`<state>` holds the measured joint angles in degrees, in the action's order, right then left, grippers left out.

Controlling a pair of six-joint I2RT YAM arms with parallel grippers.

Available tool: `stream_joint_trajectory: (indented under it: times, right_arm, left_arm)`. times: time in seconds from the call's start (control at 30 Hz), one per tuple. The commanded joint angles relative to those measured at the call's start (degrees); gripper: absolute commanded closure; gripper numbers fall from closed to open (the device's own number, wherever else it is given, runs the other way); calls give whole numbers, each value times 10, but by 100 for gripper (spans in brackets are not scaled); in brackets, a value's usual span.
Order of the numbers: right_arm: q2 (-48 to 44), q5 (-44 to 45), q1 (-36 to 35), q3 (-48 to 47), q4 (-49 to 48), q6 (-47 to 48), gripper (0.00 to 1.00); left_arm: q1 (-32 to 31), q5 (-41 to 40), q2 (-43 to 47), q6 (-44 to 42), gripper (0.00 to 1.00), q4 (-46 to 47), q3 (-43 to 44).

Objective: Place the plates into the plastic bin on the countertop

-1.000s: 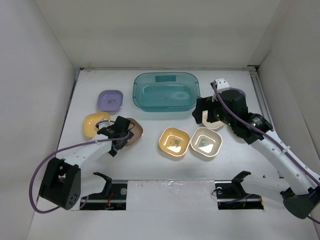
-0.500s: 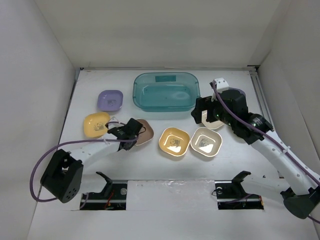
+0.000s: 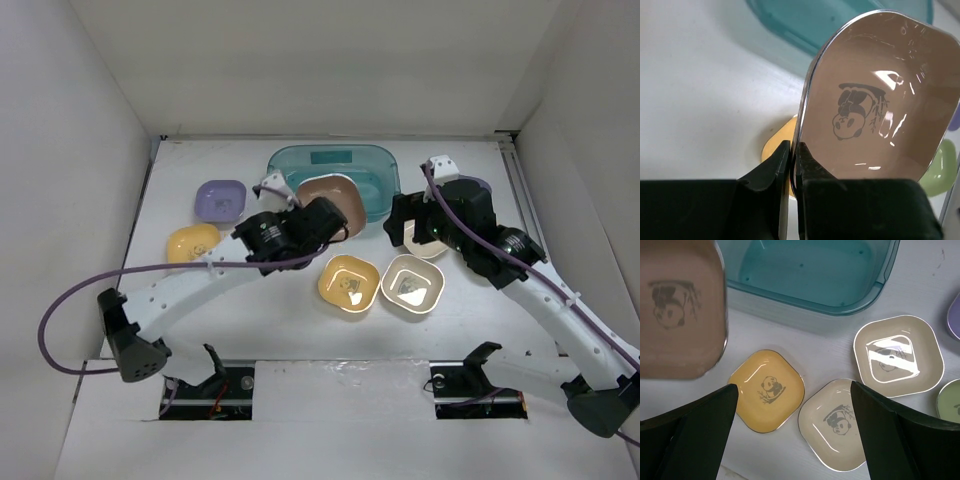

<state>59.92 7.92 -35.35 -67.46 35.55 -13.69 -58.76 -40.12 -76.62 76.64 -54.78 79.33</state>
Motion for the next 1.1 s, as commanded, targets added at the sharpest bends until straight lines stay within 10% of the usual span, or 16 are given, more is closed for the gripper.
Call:
stream_joint_trajectory:
  times: [0.0,0.27,0.67,1.07]
  right_arm:
    - [-6,13,-6,-27,-33,-1,0]
    - [-37,32,-6,7,-38,-20,0]
    - [-47,-80,-15,82,-52,7,0]
    - [119,-100,-53,175,-187,13,4]
  left_arm:
    - [42,-113,-89,-94,100,-8,85]
    - [239,150,-258,-440,100,335,194]
    - [309,345,-389,-520,100,448,213]
    - [315,355,-398,-489,26,435,223]
